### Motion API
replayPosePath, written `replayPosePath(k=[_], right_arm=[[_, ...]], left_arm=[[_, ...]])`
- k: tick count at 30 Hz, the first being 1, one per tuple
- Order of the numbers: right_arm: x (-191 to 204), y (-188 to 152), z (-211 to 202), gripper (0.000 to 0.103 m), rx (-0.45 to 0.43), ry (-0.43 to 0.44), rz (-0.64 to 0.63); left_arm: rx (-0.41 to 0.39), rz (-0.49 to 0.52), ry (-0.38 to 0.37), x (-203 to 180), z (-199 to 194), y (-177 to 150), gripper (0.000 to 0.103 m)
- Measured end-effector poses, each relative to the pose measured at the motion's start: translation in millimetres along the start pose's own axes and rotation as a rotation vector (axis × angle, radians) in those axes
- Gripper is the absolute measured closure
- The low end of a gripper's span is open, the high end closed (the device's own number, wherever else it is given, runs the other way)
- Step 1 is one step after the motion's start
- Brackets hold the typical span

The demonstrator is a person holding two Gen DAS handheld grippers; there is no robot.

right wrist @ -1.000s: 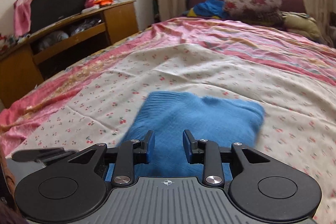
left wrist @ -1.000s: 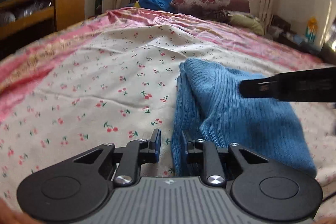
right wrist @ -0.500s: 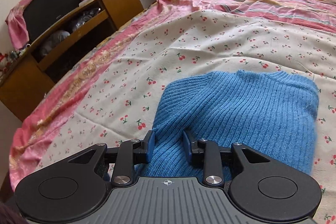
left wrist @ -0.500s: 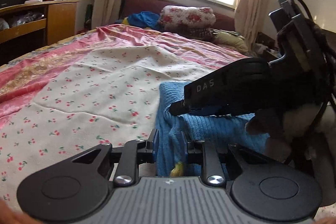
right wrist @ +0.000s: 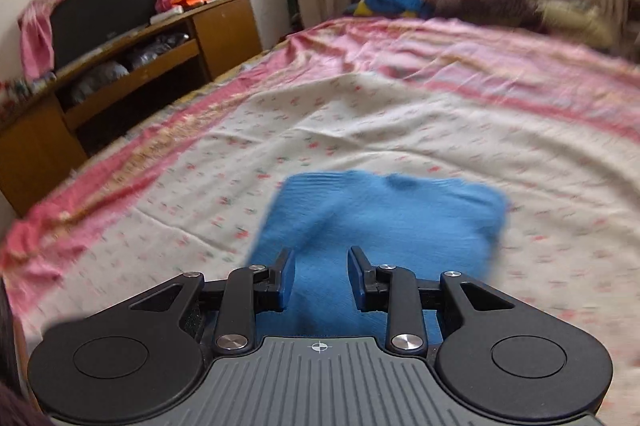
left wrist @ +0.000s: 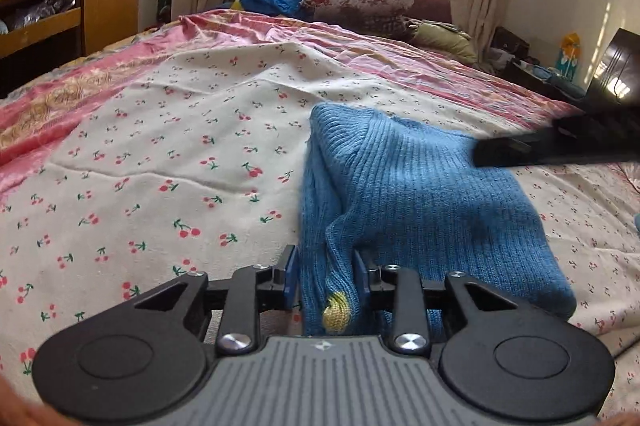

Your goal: Fold small clothes

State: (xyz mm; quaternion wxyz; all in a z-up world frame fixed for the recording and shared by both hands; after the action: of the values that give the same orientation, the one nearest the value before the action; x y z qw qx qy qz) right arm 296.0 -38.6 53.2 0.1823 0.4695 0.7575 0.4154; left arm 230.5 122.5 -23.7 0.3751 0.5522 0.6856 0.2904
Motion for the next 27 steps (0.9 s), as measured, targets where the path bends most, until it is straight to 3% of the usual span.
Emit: replayPosePath(k=[5, 8, 11, 14, 20, 23, 27], right_arm=[[-31.0, -29.2, -12.6, 0.07, 0.055, -0.083, 0.058], [-45.7, -41.1, -11.7, 0.066, 0.076, -0.054, 0.153], [-55.1, -44.6, -12.8, 0.049, 0.064, -0.009, 0.204], [-60.4, -48.0, -8.1, 0.039, 0.073, 0.022, 0.226], [-77.9, -52.2, 8.9, 0.031, 0.077, 0.104, 0.376], [-81.3, -56.7, 25.2, 0.03, 0.099, 0.159, 0.447], [-75.7, -56.2, 35.3, 0.025, 0.09, 0.203, 0.463]], left_arm=[[0.01, -0.052, -0.001, 9.9, -0.9, 1.4, 0.062], [0.004, -0.046, 0.021, 6.5, -4.8, 2.7, 0.062], [-0.003, -0.048, -0.003, 2.4, -14.5, 7.5, 0.062], [-0.012, -0.065, -0.037, 5.0, -17.2, 18.2, 0.062], [0.038, -0.097, -0.134, 8.8, 8.3, 34.7, 0.061], [0.078, -0.07, -0.162, 6.9, 21.8, 34.4, 0.055], [0.093, 0.018, -0.149, 12.1, 30.7, 37.6, 0.032]])
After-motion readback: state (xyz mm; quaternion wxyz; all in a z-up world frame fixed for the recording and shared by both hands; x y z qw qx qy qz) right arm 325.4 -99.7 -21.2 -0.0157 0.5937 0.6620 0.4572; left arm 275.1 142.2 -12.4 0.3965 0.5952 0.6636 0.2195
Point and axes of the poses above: each gripper's, at about its wrist camera, not at the fingertips, and z roughly the way its jaws point, x to its left, y to its top, the point moved 2 cm from there along z, roughly the way its jaws point, and after that the axes turned 4 degrees about -x, right-handed, at the moved point
